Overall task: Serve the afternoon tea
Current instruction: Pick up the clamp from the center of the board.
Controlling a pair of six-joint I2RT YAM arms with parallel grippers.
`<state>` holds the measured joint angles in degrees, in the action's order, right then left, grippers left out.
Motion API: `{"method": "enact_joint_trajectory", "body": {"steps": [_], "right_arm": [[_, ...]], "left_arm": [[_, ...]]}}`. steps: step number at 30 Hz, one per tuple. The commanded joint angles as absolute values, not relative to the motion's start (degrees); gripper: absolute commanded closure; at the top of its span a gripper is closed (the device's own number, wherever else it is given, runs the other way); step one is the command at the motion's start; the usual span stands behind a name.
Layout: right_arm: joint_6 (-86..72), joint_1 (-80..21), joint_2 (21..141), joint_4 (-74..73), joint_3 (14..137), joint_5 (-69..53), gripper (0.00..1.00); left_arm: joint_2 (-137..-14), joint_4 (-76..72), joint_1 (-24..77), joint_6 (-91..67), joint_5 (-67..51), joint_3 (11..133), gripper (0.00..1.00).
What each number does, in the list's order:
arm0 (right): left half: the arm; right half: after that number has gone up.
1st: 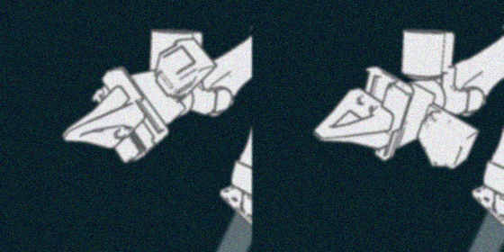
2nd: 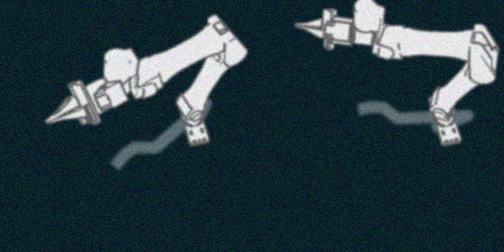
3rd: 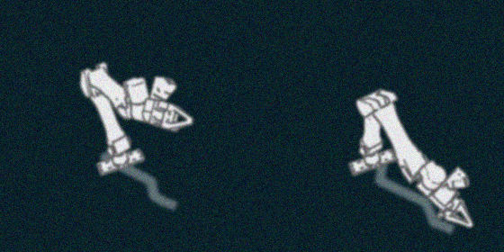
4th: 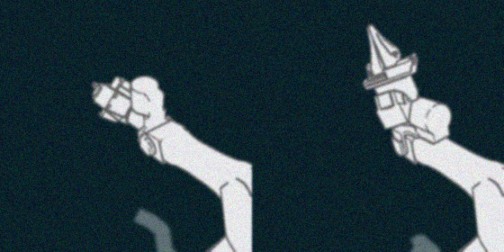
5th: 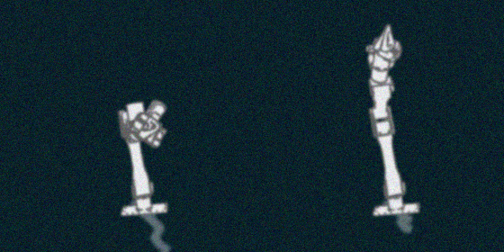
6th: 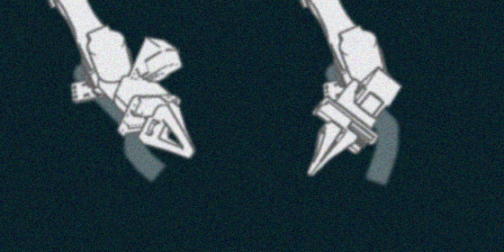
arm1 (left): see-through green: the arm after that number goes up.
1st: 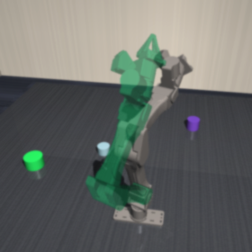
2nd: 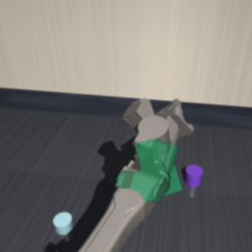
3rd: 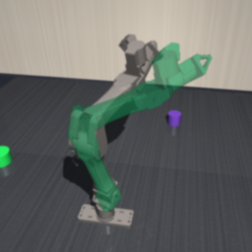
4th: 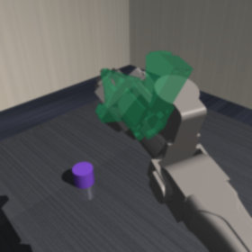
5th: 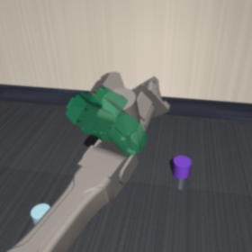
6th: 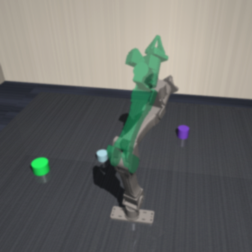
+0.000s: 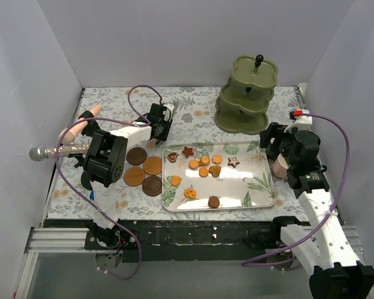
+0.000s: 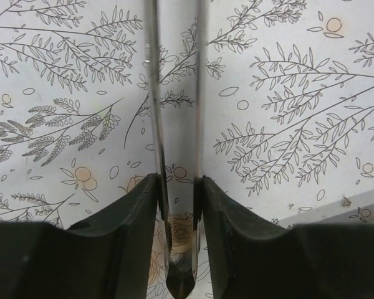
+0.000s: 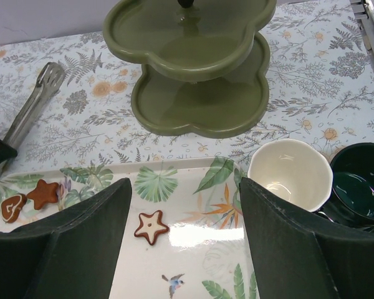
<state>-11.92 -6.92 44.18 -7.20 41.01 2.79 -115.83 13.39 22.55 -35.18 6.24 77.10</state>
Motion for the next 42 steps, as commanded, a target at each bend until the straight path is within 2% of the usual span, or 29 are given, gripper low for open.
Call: {"method": "enact_joint_trajectory", "body": {"steps": [1,19,29,42], "right_arm": [[-12.6,-6.9,43.2,-6.4,41.7,2.5,0.22],[-12.1,-6.9,43.0,-7.3,42.4,3.0,0.22],[-12.2,-6.9,43.2,-7.1,42.3,2.4,0.22],[-12.1,-6.9,43.8,-6.5,41.4,2.2,0.22]], "left_arm": [[-111.5,16.0,22.6,-35.8,8.9,77.7,0.71],[-94.9,19.4,22.7,-38.5,7.5,74.4,0.71],[-88.5,21.4,23.2,-39.9,7.3,72.0,0.74],[-80.0,25.5,25.7,-40.5,11.2,72.0,0.74]]}}
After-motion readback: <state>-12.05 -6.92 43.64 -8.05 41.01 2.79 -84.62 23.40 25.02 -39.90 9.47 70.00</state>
